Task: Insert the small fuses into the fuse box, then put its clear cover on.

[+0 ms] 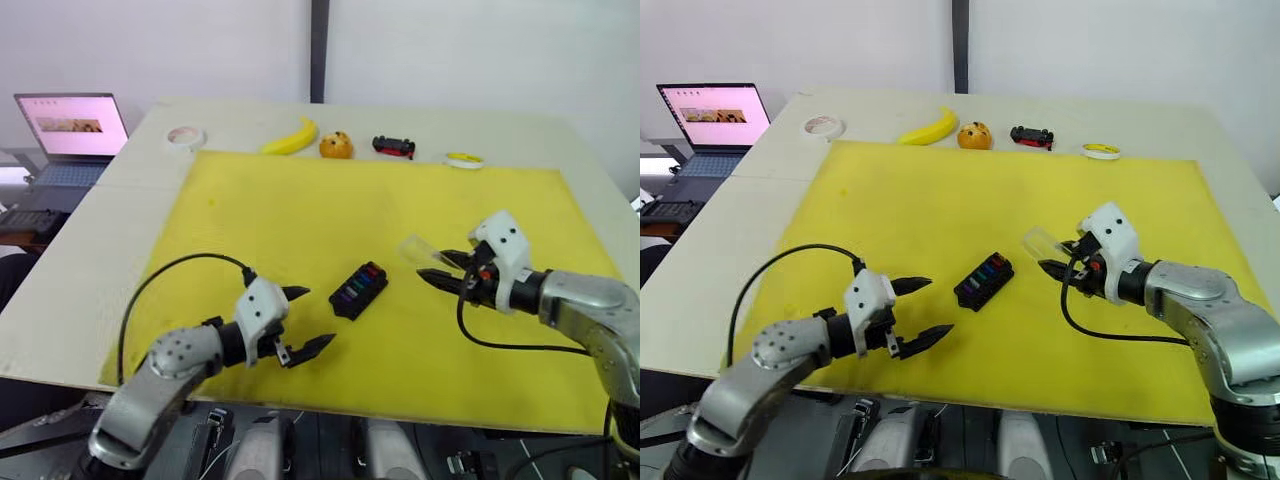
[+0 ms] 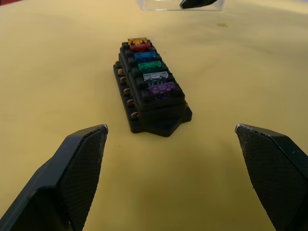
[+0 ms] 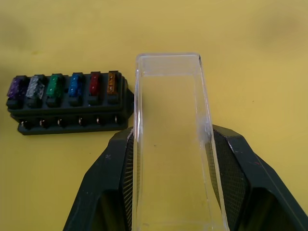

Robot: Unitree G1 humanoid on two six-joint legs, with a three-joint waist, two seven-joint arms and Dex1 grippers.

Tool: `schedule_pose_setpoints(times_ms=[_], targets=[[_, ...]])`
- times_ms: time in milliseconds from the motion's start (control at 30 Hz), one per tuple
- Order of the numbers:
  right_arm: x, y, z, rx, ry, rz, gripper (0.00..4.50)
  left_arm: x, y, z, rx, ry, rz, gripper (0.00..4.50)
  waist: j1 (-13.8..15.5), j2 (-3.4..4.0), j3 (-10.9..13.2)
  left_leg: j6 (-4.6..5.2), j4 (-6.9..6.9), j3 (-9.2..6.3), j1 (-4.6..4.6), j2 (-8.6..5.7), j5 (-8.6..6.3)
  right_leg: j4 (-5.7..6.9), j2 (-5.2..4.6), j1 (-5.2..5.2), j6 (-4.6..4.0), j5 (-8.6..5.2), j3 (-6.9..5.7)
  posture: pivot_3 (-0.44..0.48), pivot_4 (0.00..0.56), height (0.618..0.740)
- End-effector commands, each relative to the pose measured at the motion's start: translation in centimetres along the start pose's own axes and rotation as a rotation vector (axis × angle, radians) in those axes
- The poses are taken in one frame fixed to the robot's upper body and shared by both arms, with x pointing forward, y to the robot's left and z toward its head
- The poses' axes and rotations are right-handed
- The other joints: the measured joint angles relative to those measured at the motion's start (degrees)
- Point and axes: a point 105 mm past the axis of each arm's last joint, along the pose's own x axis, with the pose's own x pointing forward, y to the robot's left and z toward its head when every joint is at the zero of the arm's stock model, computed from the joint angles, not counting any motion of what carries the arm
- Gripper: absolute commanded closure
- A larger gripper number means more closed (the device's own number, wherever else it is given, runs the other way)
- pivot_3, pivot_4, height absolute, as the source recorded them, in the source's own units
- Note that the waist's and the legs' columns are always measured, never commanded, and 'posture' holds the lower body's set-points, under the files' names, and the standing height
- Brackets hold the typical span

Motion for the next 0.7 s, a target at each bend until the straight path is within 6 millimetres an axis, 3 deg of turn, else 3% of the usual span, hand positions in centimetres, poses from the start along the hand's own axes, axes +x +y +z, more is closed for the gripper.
schedule_pose_setpoints(times_ms=[33, 300, 700], targets=[[-0.7, -0.2, 1.3, -0.040, -0.038, -0.021, 2.80, 1.7, -0.5, 0.6, 0.013, -0.045, 0.025, 0.00, 0.1, 0.02, 0.0, 0.00, 0.00, 0.00, 0.00, 0.00, 0.00, 0.00, 0.00, 0.00, 0.00, 0.00, 0.00, 0.000, 0.150, 0.740], [-0.8, 0.0, 1.7, -0.031, -0.056, -0.035, 2.80, 4.5, -0.2, 0.2, 0.007, -0.039, 0.058, 0.00, 1.2, 0.01, 0.0, 0.02, 0.02, 0.01, -0.02, -0.02, 0.00, -0.01, 0.04, 0.00, 0.03, 0.01, -0.03, 0.000, 0.150, 0.740], [-1.2, -0.1, 1.8, -0.020, -0.056, -0.057, 2.80, 6.0, -0.1, 0.0, -0.024, -0.016, 0.067, 0.00, 1.2, 0.01, 0.0, 0.03, 0.04, 0.01, -0.03, -0.02, 0.01, -0.01, 0.07, 0.00, 0.19, 0.11, -0.05, 0.000, 0.150, 0.740]])
